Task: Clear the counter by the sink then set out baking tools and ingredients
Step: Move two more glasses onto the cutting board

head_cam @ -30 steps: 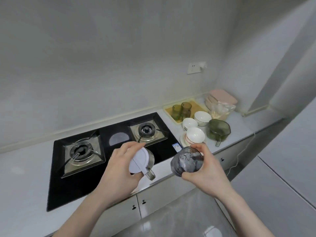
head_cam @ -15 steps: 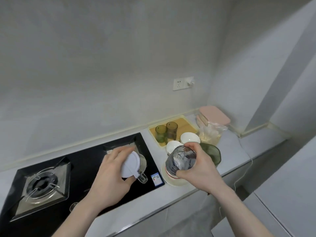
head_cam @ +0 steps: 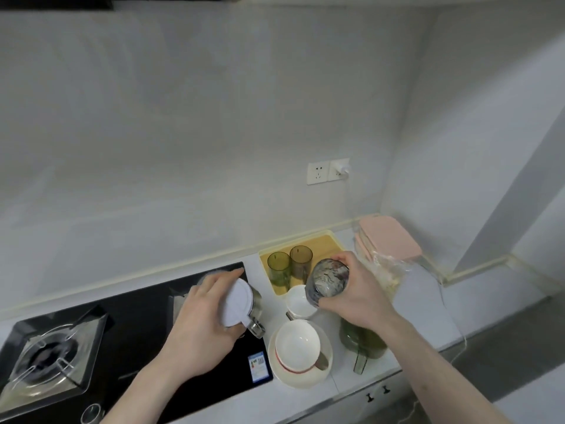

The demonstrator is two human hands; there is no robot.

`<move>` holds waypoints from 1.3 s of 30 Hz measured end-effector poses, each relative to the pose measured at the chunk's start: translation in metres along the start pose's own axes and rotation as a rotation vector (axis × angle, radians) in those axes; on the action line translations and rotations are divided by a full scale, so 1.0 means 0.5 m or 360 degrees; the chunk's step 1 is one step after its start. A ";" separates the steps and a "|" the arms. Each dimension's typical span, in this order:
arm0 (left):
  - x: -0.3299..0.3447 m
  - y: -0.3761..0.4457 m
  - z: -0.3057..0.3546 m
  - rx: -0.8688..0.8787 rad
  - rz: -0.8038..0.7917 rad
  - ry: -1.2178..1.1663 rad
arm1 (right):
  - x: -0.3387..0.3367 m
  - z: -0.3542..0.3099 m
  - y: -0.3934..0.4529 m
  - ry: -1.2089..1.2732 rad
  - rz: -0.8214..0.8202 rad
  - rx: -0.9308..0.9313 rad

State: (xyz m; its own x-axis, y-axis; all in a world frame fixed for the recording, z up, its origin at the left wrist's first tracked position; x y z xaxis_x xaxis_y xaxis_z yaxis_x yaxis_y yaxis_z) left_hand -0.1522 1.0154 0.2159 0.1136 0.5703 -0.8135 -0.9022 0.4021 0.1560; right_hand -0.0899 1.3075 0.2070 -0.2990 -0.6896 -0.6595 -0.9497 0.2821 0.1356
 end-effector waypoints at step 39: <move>0.197 0.279 0.128 -0.0324 0.0170 0.0189 | 0.153 0.427 0.551 -0.0214 -0.0529 0.0389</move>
State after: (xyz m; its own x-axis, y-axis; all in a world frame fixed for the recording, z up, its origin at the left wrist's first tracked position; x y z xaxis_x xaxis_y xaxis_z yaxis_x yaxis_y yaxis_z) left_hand -0.2401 1.1732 0.1935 -0.0254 0.5090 -0.8604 -0.9729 0.1851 0.1383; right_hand -0.3546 1.4750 0.0362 0.0495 -0.6813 -0.7303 -0.9377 0.2201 -0.2689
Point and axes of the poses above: each hand's wrist, its own y-axis towards the middle knuckle, its own x-axis out of the palm, z = x × y, the point moved 3 cm from there along y, towards the middle knuckle, and after that the axes turned 7 degrees about -x, right-handed, at the moved point
